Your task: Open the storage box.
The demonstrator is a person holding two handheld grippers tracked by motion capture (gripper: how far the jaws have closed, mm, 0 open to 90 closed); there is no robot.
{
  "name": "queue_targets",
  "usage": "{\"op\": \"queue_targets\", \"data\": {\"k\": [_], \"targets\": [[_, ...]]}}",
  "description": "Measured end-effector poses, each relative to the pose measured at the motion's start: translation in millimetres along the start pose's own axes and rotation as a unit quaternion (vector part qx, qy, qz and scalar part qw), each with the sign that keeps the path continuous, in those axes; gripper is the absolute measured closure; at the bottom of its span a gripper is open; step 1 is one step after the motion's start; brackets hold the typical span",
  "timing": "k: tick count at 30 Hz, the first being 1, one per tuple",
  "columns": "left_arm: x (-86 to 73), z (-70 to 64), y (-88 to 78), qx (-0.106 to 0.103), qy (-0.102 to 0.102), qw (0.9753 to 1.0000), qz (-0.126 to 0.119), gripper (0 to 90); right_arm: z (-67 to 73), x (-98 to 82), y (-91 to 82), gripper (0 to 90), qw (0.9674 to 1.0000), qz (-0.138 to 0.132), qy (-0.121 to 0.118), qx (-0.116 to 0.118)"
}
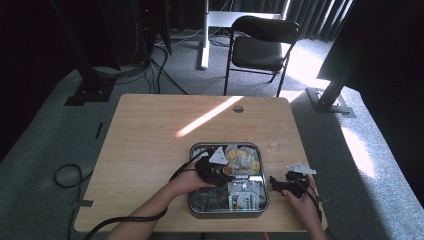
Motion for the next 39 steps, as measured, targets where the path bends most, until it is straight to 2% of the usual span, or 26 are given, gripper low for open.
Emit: {"op": "queue_targets", "data": {"k": [4, 8, 12, 18, 25, 33, 36, 39], "targets": [[-0.1, -0.8, 3.8, 0.0, -0.001, 1.0, 0.007, 50.7, 0.0, 0.0, 0.0, 10.6, 1.0, 0.0, 0.0, 0.0], [-1.3, 0.9, 4.4, 0.0, -0.014, 0.9999, -0.002, 57.7, -0.1, 0.0, 0.0, 10.6, 1.0, 0.0, 0.0, 0.0], [-1.9, -0.8, 4.3, 0.013, -0.004, 0.9999, -0.003, 58.3, -0.1, 0.0, 0.0, 10.6, 1.0, 0.0, 0.0, 0.0], [-0.1, -2.1, 3.6, 0.019, -0.004, 0.9998, 0.003, 58.7, -0.1, 0.0, -0.1, 10.6, 1.0, 0.001, 0.0, 0.0], [1.3, -1.5, -0.2, 0.011, -0.005, 0.9999, 0.006, 58.7, 0.0, 0.1, -0.1, 10.6, 1.0, 0.001, 0.001, 0.0], [11.1, -4.2, -16.7, 0.014, 0.01, 0.9998, -0.009, 58.8, -0.1, 0.1, -0.1, 10.7, 1.0, 0.0, 0.0, 0.0], [15.6, -4.4, -23.8, 0.025, 0.02, 0.9995, -0.008, 58.8, -0.1, 0.0, -0.1, 10.6, 1.0, 0.0, -0.001, 0.0], [18.0, -1.5, -29.9, 0.026, 0.014, 0.9995, -0.01, 58.8, -0.1, 0.0, -0.1, 10.6, 1.0, 0.0, -0.001, 0.0]]}}
Point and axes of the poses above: each handheld gripper's, and its own axes: y roughly forward along the jaws, x roughly out of its top, z roughly to its left, the point moved 3 cm from there along y, roughly forward along the jaws, and after that the axes turned 10 degrees about z, right-handed, at the moved point
